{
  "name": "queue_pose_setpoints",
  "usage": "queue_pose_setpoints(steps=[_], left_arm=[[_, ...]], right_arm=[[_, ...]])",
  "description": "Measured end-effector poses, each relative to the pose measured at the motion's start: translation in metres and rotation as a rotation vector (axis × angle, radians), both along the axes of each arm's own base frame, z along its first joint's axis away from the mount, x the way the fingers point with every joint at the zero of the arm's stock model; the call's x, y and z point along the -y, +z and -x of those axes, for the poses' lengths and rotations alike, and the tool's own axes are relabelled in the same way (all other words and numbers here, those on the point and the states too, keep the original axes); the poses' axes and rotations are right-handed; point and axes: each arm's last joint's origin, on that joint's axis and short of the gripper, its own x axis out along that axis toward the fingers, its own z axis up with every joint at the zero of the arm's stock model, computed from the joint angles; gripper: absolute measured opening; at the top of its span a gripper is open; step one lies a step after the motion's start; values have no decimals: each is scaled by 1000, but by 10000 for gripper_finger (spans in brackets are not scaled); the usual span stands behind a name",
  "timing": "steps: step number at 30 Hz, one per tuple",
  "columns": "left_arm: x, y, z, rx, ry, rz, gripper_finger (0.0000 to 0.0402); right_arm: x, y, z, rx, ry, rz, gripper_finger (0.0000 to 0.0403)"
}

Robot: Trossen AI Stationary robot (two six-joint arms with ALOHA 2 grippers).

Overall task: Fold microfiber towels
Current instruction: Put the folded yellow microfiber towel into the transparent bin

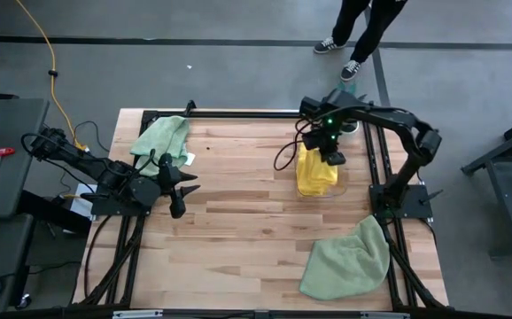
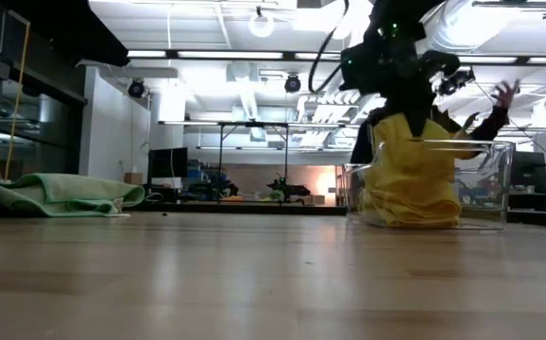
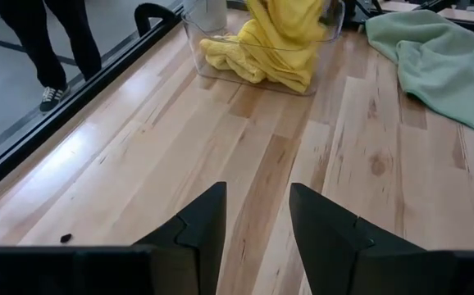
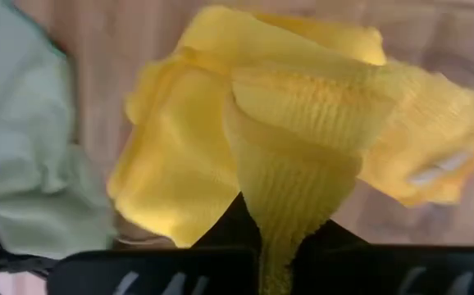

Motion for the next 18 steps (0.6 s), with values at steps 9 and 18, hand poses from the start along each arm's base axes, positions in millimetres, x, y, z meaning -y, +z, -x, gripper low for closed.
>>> queue_pose_setpoints(steps=[9, 18], left_arm=[[0, 0, 0, 0, 0, 1, 127], [0, 0, 0, 1, 1, 2, 127]], right_arm=[[-15, -6, -12, 49, 69, -138, 0], [-4, -33, -28, -54, -76, -80, 0]])
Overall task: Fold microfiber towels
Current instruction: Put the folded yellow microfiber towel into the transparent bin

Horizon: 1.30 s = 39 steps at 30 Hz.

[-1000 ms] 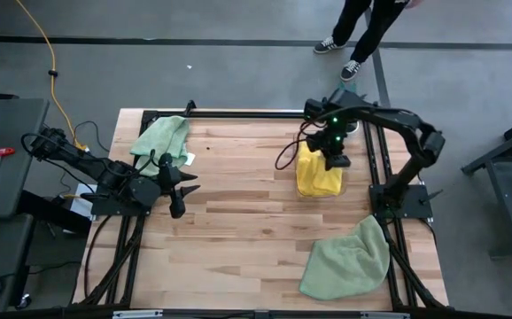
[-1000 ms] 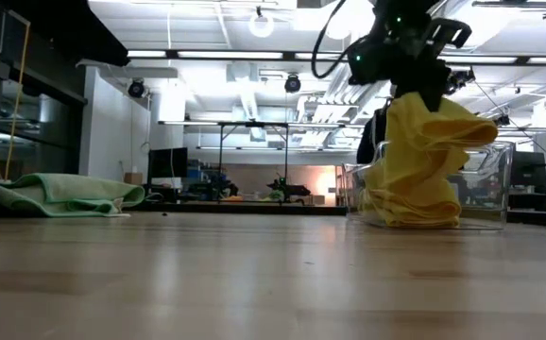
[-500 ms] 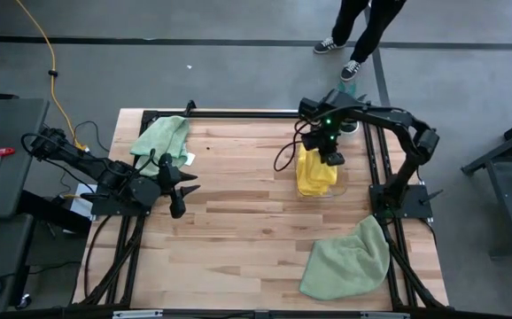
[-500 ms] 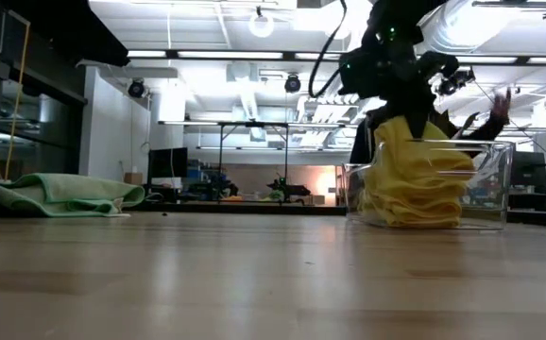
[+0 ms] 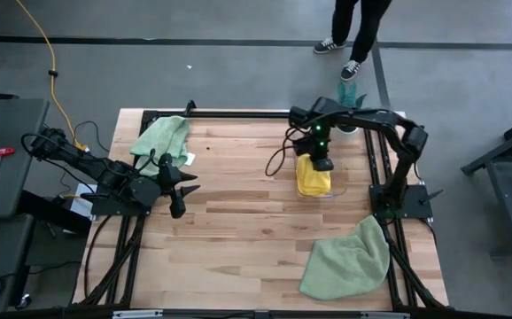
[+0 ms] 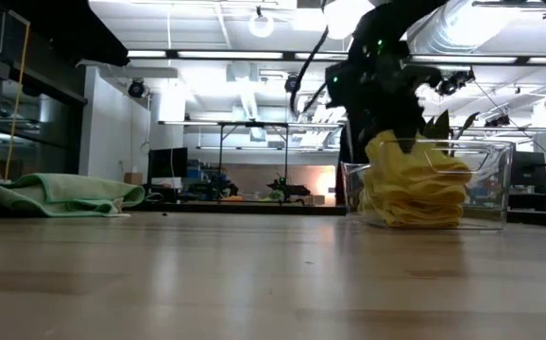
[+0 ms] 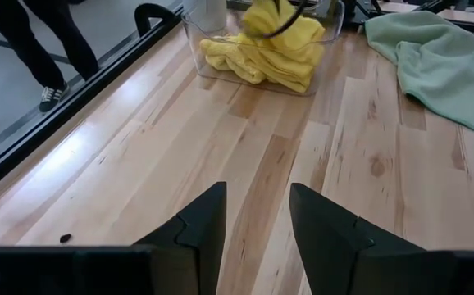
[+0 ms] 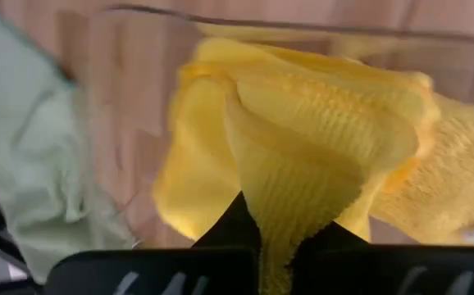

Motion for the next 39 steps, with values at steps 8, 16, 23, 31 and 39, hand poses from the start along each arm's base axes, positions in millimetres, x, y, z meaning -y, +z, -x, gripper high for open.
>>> queue_pose_setpoints(steps=[8, 16, 23, 31, 39], left_arm=[[0, 0, 0, 0, 0, 0, 127], [0, 0, 0, -1, -1, -1, 127], [0, 0, 0, -1, -1, -2, 127], [0, 0, 0, -1, 0, -3, 127], [0, 0, 0, -1, 1, -3, 127]], right_arm=[[13, -30, -8, -139, -68, 75, 0], [20, -43, -18, -125, -118, 127, 0], [21, -43, -19, -114, -134, 136, 0], [20, -43, -19, -110, -158, 114, 33], [20, -33, -17, -169, -132, 140, 144]])
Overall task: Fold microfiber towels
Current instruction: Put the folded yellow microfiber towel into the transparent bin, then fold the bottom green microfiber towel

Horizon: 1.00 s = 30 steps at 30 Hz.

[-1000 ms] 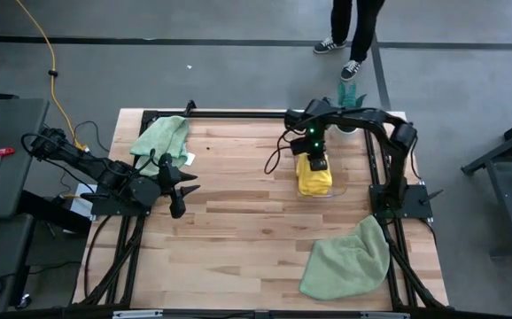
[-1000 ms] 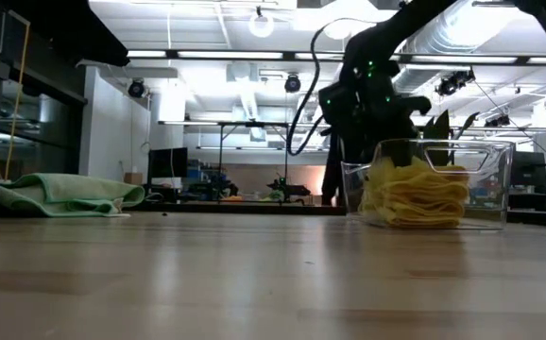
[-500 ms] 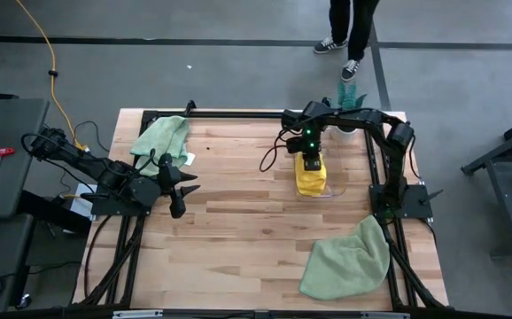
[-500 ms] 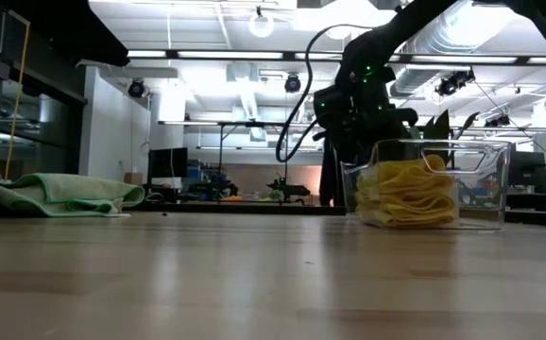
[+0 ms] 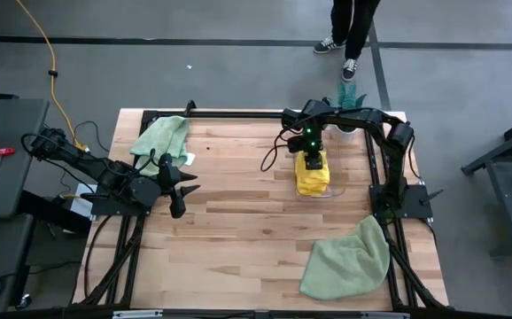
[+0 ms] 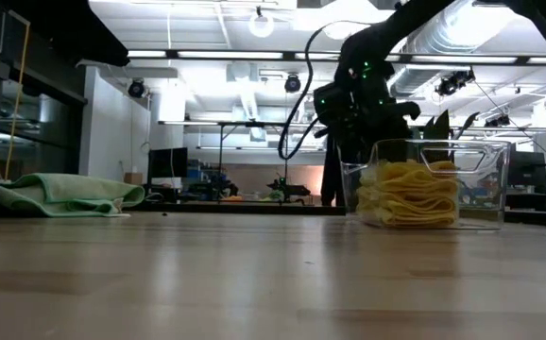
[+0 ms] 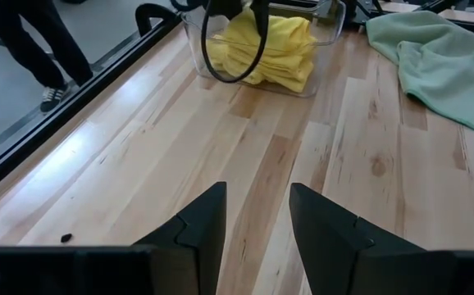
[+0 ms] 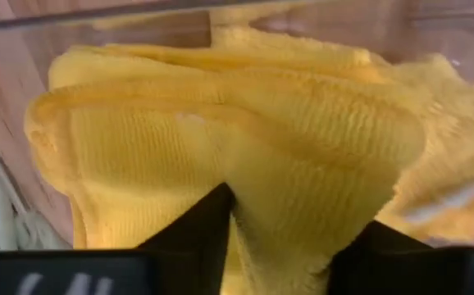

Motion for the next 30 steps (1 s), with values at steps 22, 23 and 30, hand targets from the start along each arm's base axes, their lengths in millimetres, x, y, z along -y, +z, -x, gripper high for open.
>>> queue_pose_setpoints(steps=[22, 23, 30], left_arm=[[0, 0, 0, 0, 14, -12, 127], [0, 0, 0, 2, 15, -7, 127], [2, -1, -1, -4, -28, 50, 127]], right_arm=[[28, 123, 22, 389, -345, 234, 170], [26, 127, 21, 426, -355, 214, 170], [-5, 136, -2, 720, -315, 54, 170]])
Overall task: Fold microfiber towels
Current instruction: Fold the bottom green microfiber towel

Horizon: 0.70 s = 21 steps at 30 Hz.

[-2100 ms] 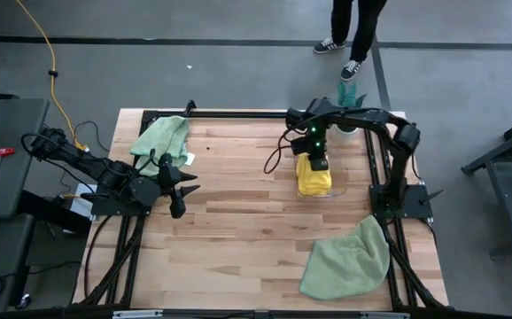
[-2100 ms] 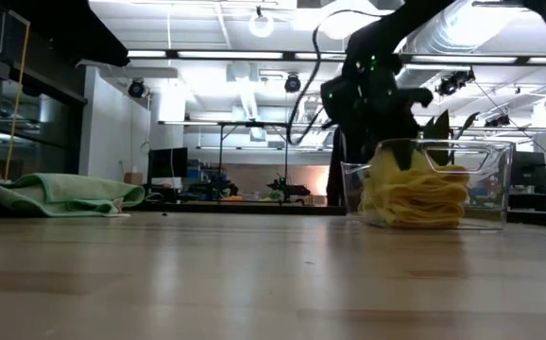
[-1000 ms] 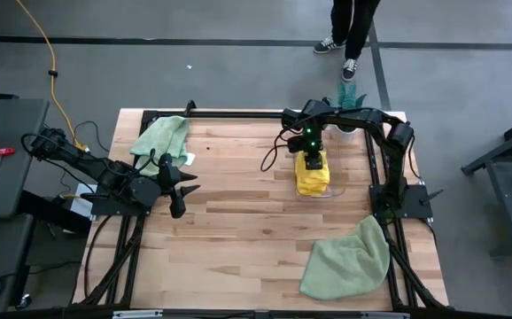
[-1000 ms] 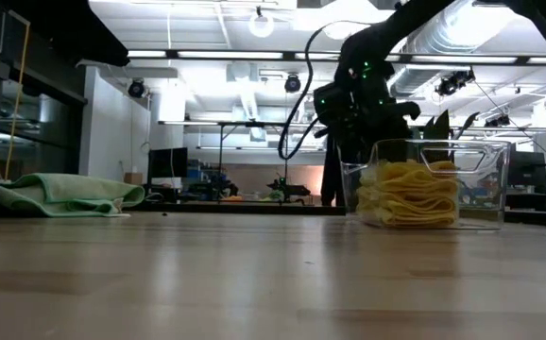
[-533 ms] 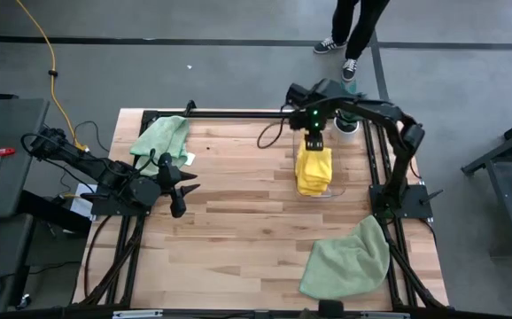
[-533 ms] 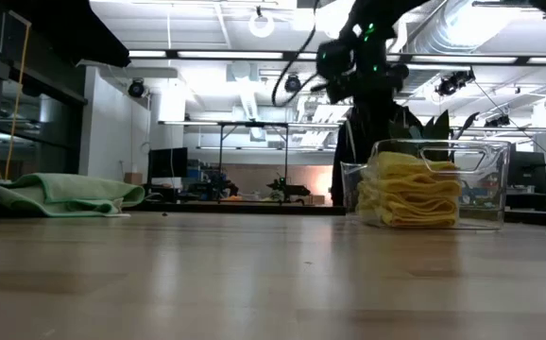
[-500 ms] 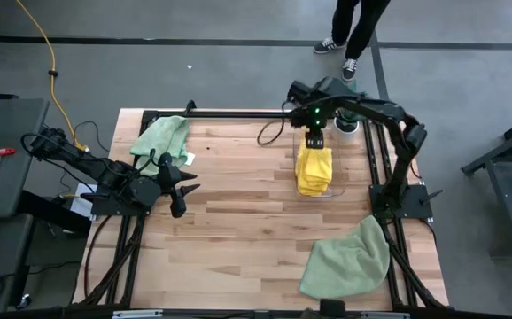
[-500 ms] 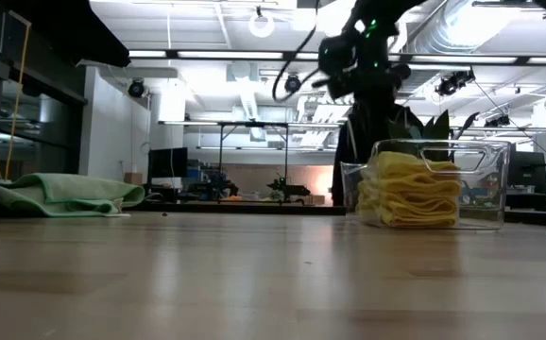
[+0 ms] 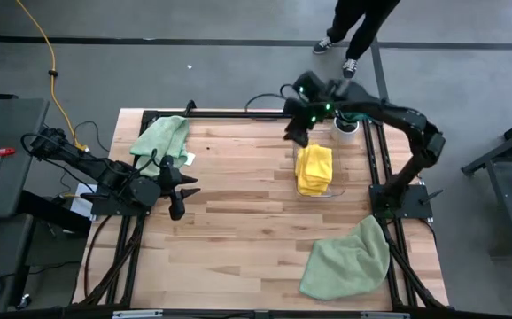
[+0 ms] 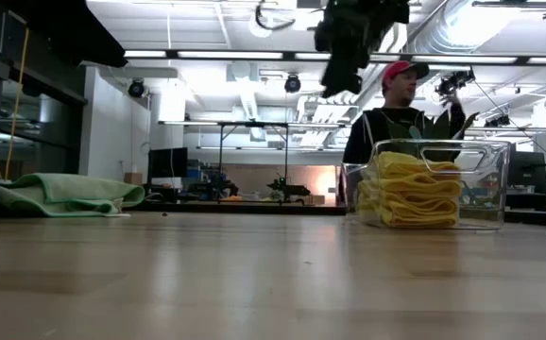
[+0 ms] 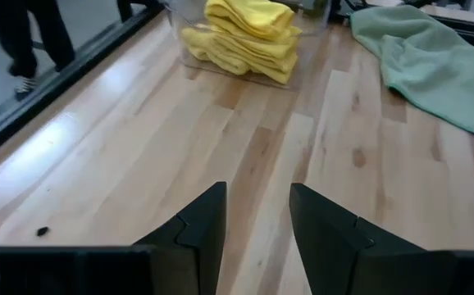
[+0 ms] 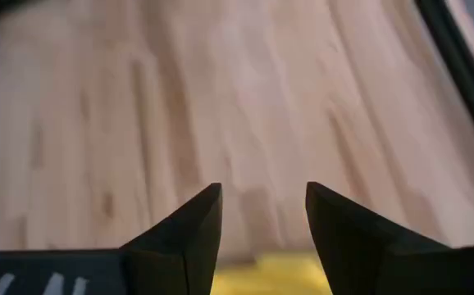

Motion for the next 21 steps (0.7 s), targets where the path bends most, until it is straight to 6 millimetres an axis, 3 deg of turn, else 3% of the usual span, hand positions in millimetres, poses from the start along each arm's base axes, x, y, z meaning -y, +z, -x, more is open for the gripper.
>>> queue_pose_setpoints(steps=[5, 7, 15, 21], left_arm=[[1, 0, 0, -5, -22, 11, 127], [1, 1, 0, 1, -36, -6, 127], [-8, 19, 9, 72, -124, -164, 127], [-26, 38, 20, 224, -149, -192, 127]], right_arm=[[-41, -38, -9, 174, -55, -60, 170], [-60, -43, -10, 269, -89, -95, 170], [-125, -21, -14, 615, -192, -18, 170], [-153, -16, -19, 653, -130, -26, 170]])
